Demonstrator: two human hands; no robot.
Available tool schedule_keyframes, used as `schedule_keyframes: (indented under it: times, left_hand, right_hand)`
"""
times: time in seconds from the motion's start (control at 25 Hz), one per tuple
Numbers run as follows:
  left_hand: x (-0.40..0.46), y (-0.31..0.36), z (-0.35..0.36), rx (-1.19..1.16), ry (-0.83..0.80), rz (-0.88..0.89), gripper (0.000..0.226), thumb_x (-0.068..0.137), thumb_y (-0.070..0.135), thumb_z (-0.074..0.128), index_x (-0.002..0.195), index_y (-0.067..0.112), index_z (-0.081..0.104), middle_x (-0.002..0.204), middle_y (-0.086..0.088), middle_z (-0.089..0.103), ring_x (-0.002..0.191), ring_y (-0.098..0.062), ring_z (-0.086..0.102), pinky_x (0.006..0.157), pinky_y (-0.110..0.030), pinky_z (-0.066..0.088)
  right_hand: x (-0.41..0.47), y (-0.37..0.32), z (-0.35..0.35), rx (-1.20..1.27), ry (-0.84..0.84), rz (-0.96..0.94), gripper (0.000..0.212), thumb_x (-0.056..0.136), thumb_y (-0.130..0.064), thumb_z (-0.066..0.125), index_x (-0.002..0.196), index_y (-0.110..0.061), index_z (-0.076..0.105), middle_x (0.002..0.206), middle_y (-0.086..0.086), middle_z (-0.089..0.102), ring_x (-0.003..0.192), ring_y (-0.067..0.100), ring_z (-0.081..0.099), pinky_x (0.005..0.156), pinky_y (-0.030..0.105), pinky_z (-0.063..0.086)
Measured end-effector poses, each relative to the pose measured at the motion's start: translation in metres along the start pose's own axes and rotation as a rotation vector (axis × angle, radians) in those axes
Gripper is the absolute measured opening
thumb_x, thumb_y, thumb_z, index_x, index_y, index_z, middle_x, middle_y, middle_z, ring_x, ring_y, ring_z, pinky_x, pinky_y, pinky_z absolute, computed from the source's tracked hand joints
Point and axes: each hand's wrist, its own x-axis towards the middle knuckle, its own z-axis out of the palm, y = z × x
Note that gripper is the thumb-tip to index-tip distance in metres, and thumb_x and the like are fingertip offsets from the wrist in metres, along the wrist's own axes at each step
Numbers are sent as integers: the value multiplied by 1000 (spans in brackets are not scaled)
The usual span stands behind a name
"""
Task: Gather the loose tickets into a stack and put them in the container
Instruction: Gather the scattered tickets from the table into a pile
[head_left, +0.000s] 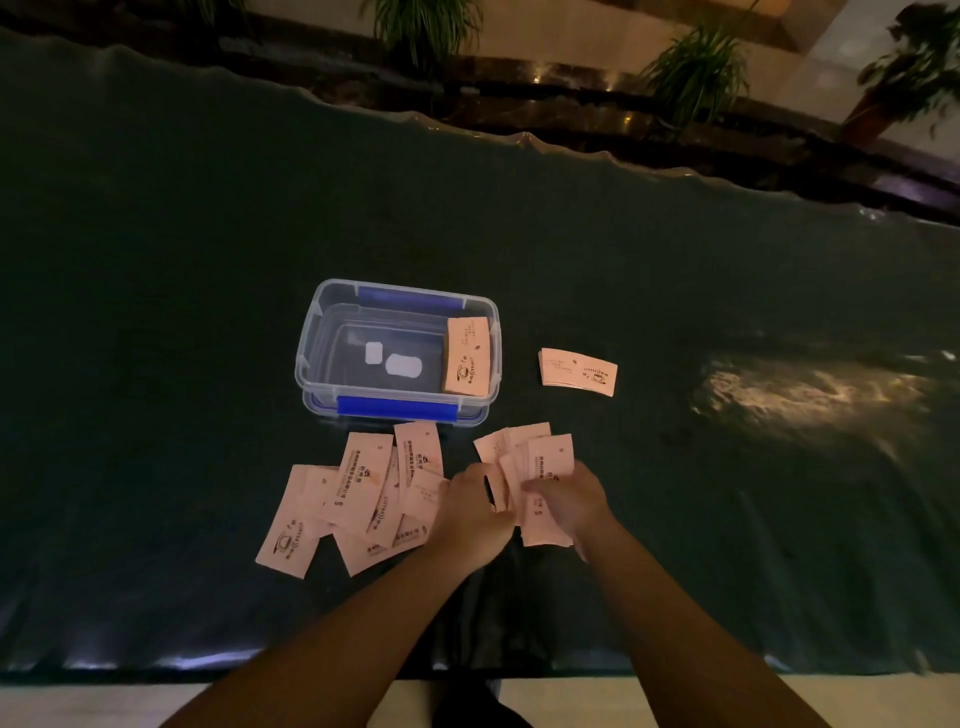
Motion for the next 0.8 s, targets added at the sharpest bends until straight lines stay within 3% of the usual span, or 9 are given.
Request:
schedule_keyframes:
  times: [0.12, 0.2, 0.36, 0.44, 0.56, 0.64, 0.72, 0.8]
  left_hand:
    - [2, 4, 12, 2, 37, 11, 40, 86, 28, 74, 122, 25, 57, 113, 10, 53, 105, -9, 51, 90, -27, 36]
    - [2, 6, 18, 25, 20, 35, 42, 88, 27, 73, 127, 22, 57, 125, 4, 58, 117, -14, 54, 98, -28, 41]
    - [2, 7, 15, -110, -27, 10, 55, 87, 28, 74, 137, 18, 53, 131, -1, 58, 124, -18, 54, 99, -28, 42]
    - [-1, 5, 8, -204, -59, 9, 52, 88, 26, 73, 136, 22, 55, 122, 5, 60, 118, -15, 59, 94, -28, 46]
    - [-9, 0, -8, -339, -172, 6, 49, 90, 20, 68, 135, 31, 54, 113, 17, 61, 98, -4, 62, 74, -20, 48]
    - [-20, -3, -19, -411, -189, 12, 42, 91, 22, 68, 128, 36, 55, 104, 21, 59, 91, 0, 62, 65, -17, 48]
    - [-35, -6, -28, -450, -135, -8, 25, 93, 28, 68, 106, 44, 56, 97, 22, 60, 85, 7, 61, 60, -13, 45]
    - [-50, -16, -38, -451, -76, -48, 20, 93, 29, 67, 91, 44, 53, 92, 23, 59, 80, 9, 59, 58, -11, 42]
  right_hand:
    - [-2, -2, 11, -37, 1, -5, 60, 85, -14, 83, 138, -17, 57, 136, 9, 66, 118, 28, 63, 85, 40, 51]
    - [-4, -3, 18, -53, -16, -12, 62, 86, -16, 82, 141, -16, 54, 141, 8, 64, 125, 28, 60, 85, 38, 51]
    - [-5, -4, 22, -106, -32, -7, 60, 87, -11, 80, 141, -14, 54, 143, 10, 63, 130, 30, 59, 92, 41, 53]
    - [-6, -3, 19, -98, -42, 19, 55, 83, -6, 81, 132, -12, 58, 135, 10, 66, 123, 30, 61, 91, 42, 55]
    - [-11, -2, 15, -31, -92, 56, 48, 78, -3, 82, 120, -14, 61, 120, 8, 68, 103, 25, 65, 74, 38, 53]
    - [-16, -4, 13, -49, -135, 59, 36, 81, -5, 78, 113, -15, 63, 122, 9, 69, 100, 26, 66, 69, 36, 50]
    - [-21, -7, 13, -85, -154, 30, 38, 87, -11, 76, 123, -14, 65, 127, 10, 68, 101, 26, 65, 73, 37, 49]
    - [-23, -11, 14, -98, -186, -12, 49, 91, -15, 76, 137, -16, 62, 136, 11, 68, 111, 28, 64, 87, 43, 48]
